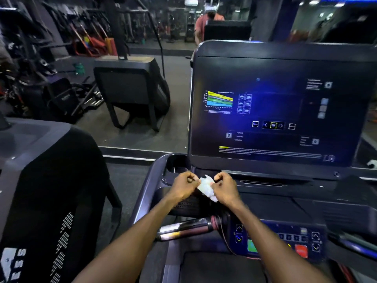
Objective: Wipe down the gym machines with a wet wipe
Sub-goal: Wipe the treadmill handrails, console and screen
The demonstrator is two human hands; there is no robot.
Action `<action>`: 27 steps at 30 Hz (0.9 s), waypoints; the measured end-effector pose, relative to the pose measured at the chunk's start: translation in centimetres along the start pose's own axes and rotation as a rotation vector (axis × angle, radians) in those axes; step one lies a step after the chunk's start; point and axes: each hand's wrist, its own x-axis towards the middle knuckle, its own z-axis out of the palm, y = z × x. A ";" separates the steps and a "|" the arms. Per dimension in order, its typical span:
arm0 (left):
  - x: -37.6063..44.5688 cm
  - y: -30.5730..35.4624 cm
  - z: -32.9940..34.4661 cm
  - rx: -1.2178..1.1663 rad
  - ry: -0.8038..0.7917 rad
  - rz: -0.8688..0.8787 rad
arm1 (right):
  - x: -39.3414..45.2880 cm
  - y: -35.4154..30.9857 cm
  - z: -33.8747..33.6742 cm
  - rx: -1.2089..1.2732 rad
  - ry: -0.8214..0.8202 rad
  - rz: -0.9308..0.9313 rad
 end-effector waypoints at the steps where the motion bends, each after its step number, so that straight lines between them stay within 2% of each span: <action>1: 0.0 0.0 0.7 0.030 -0.011 -0.009 | -0.1 0.6 -1.0 -0.137 -0.045 -0.038; 4: -0.4 0.2 2.4 0.089 -0.081 0.010 | -0.7 2.0 -3.3 -0.704 -0.168 -0.220; 6: -0.9 0.3 3.6 0.136 -0.148 0.044 | -0.7 2.5 -3.7 -0.896 -0.136 -0.375; 8: -1.2 0.3 4.5 0.181 -0.148 0.061 | -0.7 2.0 -3.6 -0.879 -0.183 -0.470; 10: -1.4 0.1 5.0 0.166 -0.084 0.035 | -0.8 1.3 -3.2 -0.889 -0.303 -0.528; 14: -2.0 -0.4 5.4 0.164 0.021 -0.057 | -0.4 1.5 -3.8 -0.867 -0.388 -0.527; 19: -3.3 -1.2 5.4 0.248 0.080 -0.105 | -0.3 1.9 -4.7 -0.689 -0.548 -0.476; 27: -5.7 -0.7 6.7 0.314 0.119 -0.134 | -0.2 1.2 -5.1 -0.677 -0.511 -0.558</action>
